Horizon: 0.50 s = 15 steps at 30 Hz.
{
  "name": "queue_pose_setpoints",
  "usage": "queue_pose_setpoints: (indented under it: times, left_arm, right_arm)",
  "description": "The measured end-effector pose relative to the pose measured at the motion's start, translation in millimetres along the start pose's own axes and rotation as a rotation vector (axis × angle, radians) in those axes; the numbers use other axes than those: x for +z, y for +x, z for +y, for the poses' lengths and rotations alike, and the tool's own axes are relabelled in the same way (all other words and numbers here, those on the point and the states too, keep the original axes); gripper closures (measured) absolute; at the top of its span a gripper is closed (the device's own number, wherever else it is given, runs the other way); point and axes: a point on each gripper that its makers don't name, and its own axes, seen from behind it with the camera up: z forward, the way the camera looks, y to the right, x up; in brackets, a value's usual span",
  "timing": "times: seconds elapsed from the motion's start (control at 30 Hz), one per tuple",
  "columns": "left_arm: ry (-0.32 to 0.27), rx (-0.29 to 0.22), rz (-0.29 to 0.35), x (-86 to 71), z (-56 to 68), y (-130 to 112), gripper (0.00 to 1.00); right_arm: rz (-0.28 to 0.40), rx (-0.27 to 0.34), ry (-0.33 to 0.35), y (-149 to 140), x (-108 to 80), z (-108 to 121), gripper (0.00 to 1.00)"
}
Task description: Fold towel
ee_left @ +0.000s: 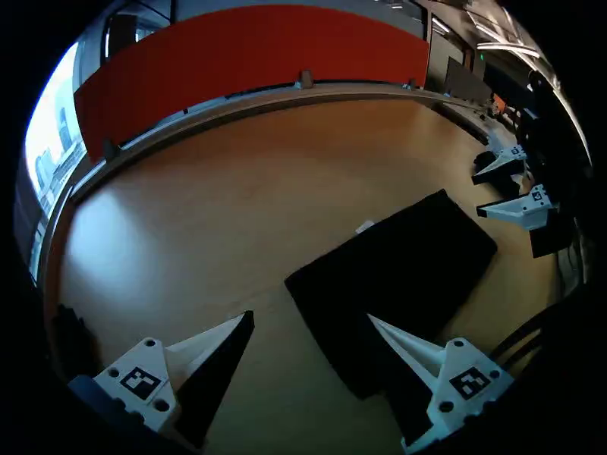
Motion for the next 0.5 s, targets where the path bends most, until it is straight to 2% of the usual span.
queue_pose_setpoints:
  times: [0.5]
  left_arm:
    - [0.025,-0.052,0.014,-21.7,5.8,-17,0.00]
  right_arm:
    - [0.013,0.024,0.001,-17,-26.9,-12,0.05]
